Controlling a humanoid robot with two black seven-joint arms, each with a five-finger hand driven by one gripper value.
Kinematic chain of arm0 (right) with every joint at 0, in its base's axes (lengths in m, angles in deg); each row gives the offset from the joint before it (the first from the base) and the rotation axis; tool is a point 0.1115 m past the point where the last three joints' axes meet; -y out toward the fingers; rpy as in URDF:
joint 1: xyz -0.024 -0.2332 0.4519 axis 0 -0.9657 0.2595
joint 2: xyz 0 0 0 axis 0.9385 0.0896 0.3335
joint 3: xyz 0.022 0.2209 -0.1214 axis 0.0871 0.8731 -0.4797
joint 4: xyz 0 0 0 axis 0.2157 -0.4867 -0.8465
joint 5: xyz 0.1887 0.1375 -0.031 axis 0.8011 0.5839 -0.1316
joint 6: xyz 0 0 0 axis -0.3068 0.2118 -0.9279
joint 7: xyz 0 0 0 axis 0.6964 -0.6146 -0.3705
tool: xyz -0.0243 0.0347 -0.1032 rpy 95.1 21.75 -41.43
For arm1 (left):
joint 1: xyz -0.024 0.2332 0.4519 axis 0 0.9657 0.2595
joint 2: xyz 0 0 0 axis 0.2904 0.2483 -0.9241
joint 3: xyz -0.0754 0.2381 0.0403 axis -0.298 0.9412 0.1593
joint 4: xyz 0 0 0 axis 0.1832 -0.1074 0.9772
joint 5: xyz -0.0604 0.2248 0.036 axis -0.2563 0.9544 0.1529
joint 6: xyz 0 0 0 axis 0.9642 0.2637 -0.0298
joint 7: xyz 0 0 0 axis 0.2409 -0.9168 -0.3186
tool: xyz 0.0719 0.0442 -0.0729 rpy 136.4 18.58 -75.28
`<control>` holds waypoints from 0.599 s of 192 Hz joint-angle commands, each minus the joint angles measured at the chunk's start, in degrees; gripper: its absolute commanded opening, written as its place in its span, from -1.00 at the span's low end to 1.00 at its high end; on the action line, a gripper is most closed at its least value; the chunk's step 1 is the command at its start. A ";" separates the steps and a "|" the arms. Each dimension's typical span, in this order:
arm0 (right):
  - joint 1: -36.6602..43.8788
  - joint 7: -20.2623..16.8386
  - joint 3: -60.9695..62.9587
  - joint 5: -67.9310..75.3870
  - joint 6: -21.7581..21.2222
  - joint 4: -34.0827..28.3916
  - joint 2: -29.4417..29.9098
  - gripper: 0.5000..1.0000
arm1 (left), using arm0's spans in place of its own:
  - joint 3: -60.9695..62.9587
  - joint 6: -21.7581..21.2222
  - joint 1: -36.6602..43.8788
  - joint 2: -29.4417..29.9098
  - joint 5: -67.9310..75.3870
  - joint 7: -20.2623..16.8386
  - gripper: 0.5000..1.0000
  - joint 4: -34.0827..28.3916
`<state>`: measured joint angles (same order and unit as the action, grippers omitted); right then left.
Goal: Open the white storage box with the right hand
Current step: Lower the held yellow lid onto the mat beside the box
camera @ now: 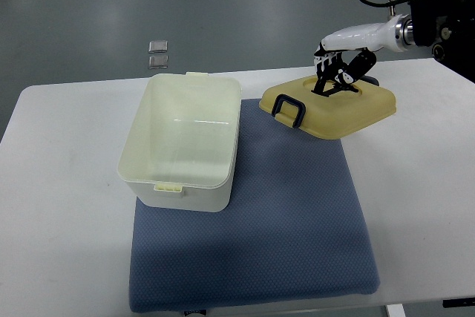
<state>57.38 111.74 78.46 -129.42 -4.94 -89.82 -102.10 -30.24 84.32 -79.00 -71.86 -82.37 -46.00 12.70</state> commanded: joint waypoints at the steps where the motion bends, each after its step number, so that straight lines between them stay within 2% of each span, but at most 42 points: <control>1: -0.06 -0.90 -0.04 2.93 -1.36 -0.09 0.17 -1.00 | -0.02 0.11 -0.01 0.00 0.00 0.09 1.00 0.03; 69: -2.61 -3.45 -0.04 9.00 -1.98 0.00 0.61 -1.00 | -0.02 0.46 -0.01 0.00 0.00 0.00 1.00 0.03; 115: -3.84 -3.53 -0.04 9.00 -1.28 -0.17 1.75 -1.00 | 0.07 0.64 -0.01 0.00 0.00 0.00 1.00 0.03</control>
<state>54.16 108.14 78.40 -120.47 -6.37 -89.82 -100.80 -30.19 84.91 -79.01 -71.86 -82.37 -45.99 12.73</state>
